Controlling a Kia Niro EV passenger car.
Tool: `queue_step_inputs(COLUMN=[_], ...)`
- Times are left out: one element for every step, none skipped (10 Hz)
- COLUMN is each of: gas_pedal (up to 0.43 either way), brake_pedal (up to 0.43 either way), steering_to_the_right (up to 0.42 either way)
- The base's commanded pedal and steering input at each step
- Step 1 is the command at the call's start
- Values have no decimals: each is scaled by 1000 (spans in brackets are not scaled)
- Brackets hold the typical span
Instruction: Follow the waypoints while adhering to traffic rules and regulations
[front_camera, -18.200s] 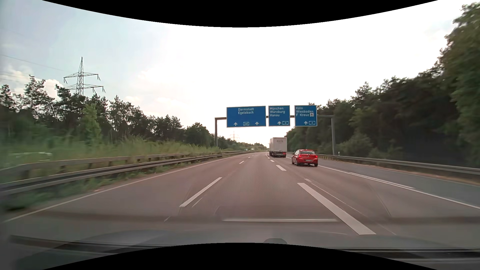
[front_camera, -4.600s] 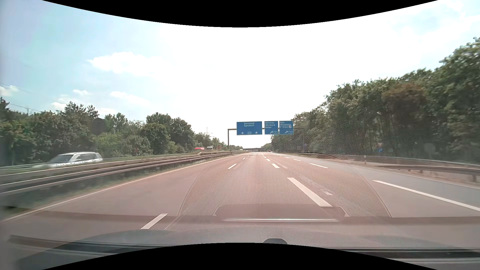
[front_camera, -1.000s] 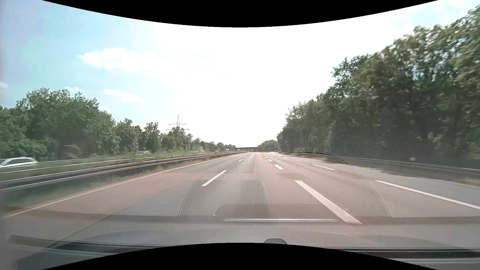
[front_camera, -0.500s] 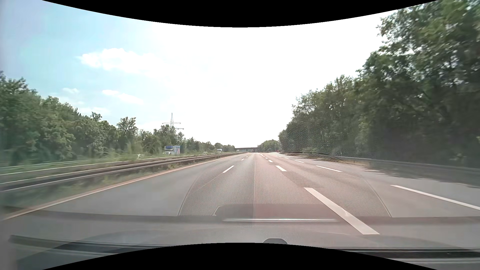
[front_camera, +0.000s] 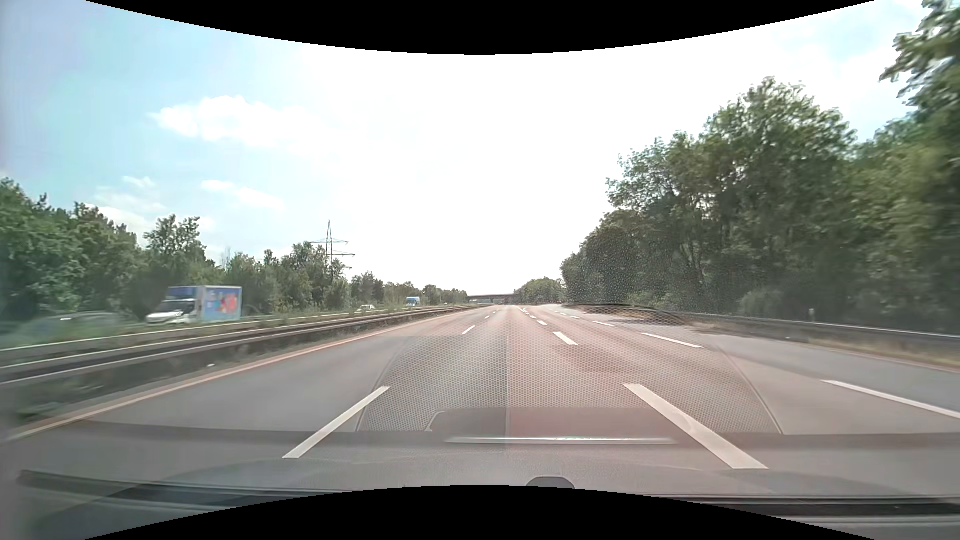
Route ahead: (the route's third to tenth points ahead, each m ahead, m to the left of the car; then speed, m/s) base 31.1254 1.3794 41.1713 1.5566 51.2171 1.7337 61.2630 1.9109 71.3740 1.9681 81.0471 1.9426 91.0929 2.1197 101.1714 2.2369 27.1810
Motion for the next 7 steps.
queue_step_inputs(gas_pedal=[228, 228, 228, 228, 228, 228, 228], brake_pedal=[0, 0, 0, 0, 0, 0, 0], steering_to_the_right=[-4, -4, -4, -4, -4, -4, -5])
